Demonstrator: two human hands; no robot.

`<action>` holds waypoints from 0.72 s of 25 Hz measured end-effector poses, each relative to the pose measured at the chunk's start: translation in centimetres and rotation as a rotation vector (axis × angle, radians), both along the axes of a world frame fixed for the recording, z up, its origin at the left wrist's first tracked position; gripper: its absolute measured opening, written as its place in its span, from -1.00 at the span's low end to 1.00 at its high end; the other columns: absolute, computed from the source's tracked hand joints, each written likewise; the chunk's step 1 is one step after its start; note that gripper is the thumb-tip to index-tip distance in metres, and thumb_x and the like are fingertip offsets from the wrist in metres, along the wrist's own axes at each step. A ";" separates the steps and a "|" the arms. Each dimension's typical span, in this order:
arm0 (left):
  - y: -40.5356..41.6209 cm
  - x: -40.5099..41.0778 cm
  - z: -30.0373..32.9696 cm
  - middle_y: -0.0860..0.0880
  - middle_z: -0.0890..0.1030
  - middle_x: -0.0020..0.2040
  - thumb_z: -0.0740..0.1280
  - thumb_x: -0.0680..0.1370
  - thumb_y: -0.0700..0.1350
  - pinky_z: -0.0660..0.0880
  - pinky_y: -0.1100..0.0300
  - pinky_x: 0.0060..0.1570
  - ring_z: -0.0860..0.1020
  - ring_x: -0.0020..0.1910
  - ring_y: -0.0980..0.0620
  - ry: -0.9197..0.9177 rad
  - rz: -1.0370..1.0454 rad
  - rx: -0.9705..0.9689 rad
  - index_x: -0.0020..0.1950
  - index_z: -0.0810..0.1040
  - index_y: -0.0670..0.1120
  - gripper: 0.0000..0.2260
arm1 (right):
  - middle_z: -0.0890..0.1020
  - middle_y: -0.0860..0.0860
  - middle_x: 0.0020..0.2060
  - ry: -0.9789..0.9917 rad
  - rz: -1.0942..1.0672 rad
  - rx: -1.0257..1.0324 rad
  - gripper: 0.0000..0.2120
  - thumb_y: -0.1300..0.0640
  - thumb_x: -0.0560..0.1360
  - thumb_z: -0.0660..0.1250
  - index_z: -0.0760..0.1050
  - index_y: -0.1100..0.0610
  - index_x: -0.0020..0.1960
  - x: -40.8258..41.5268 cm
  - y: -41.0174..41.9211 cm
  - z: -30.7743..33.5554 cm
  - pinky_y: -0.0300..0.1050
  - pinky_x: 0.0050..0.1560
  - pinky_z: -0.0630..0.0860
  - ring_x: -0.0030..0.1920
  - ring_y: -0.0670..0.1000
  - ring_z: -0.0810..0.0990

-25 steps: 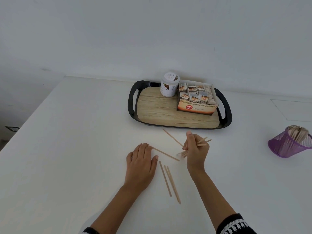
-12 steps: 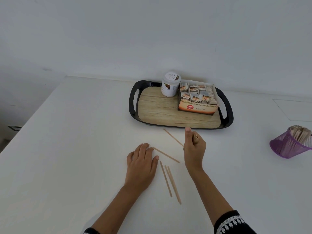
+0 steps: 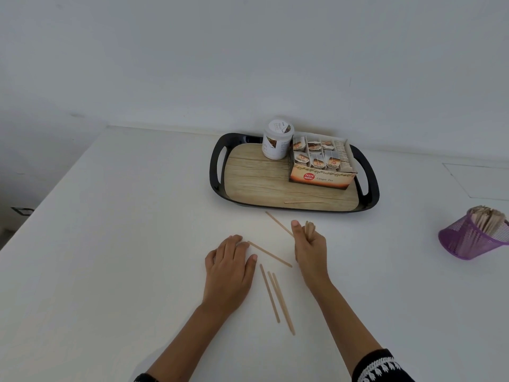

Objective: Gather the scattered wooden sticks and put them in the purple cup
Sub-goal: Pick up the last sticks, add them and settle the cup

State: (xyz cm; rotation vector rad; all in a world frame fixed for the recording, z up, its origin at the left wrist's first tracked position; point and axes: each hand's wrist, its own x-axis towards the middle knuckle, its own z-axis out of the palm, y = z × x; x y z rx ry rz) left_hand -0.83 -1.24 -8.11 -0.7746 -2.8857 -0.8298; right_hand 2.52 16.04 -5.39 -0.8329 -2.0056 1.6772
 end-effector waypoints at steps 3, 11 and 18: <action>0.0 -0.5 0.8 0.09 0.52 0.19 0.15 0.64 -0.04 0.25 0.11 0.27 0.45 0.24 0.11 -0.193 0.045 0.265 0.19 0.50 0.00 -0.80 | 0.47 -0.02 -0.37 -0.249 0.145 0.075 -0.79 0.00 0.49 0.35 0.40 0.11 -0.15 0.3 -0.7 0.5 -0.30 -0.37 0.36 -0.40 -0.08 0.43; 2.8 1.2 4.0 0.00 0.52 0.00 0.27 0.57 0.05 0.49 0.24 0.04 0.53 0.00 0.14 -0.714 -0.029 0.709 -0.02 0.63 -0.01 -0.80 | 0.48 0.06 0.21 -0.397 0.397 0.449 -0.02 0.16 0.46 0.39 -0.34 -0.01 0.50 1.1 -4.5 1.6 -0.20 0.04 0.53 0.05 -0.04 0.58; 3.0 0.5 3.6 -0.09 0.69 -0.08 0.08 0.67 0.01 0.55 0.08 0.03 0.65 -0.01 -0.03 -0.998 0.253 1.130 0.04 0.55 -0.18 -0.66 | 0.32 -0.08 0.34 -0.419 0.750 0.275 -0.01 0.06 0.36 0.49 -0.13 -0.09 0.51 1.0 -3.8 3.7 -0.25 0.08 0.49 0.16 -0.08 0.52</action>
